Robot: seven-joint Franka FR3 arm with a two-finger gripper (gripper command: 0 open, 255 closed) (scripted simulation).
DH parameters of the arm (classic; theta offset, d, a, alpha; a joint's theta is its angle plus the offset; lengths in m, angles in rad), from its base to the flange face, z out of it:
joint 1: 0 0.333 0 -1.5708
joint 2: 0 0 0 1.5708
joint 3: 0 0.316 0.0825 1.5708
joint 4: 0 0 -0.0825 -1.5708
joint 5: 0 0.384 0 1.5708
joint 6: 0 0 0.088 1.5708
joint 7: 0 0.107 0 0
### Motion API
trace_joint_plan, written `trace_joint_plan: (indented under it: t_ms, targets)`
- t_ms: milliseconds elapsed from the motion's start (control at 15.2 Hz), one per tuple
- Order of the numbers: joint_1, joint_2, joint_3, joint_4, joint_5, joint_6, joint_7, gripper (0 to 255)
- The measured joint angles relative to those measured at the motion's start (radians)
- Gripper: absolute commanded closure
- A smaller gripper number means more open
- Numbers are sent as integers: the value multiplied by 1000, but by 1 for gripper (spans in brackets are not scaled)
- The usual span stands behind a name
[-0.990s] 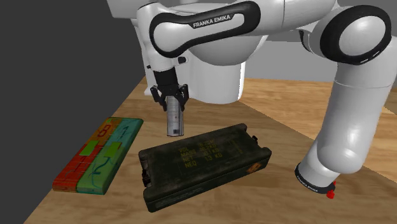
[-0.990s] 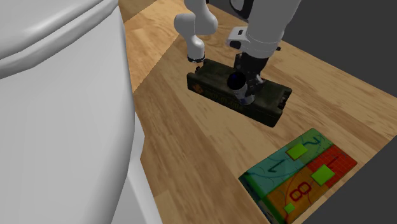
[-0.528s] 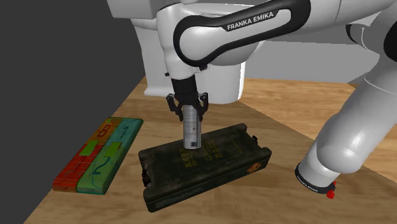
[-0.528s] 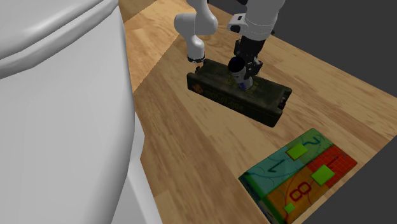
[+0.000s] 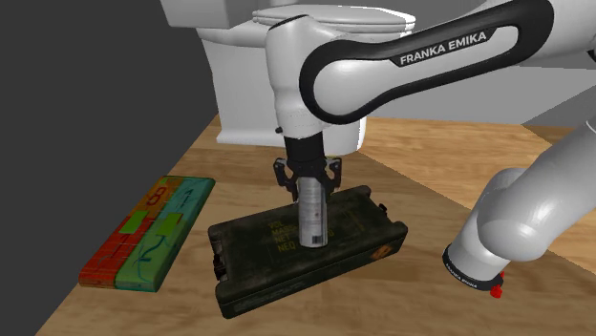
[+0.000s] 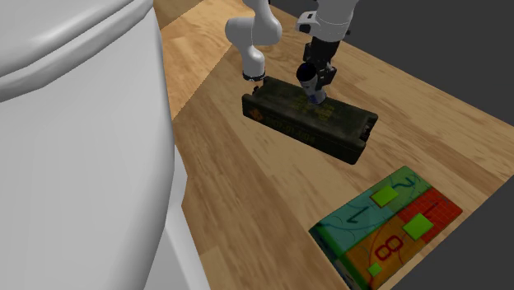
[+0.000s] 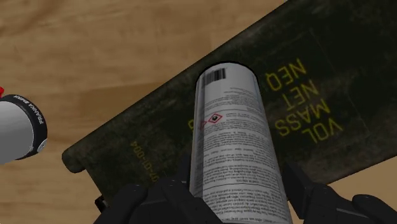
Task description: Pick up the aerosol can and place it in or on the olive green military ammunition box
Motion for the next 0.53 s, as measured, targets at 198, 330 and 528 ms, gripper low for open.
trace_joint_plan:
  t_ms: [198,330,528]
  targets:
    - [1,4,4,-28,0,38,1,255]
    - [2,8,6,-57,1,70,-1,255]
    - [2,24,12,-84,-1,111,0,255]
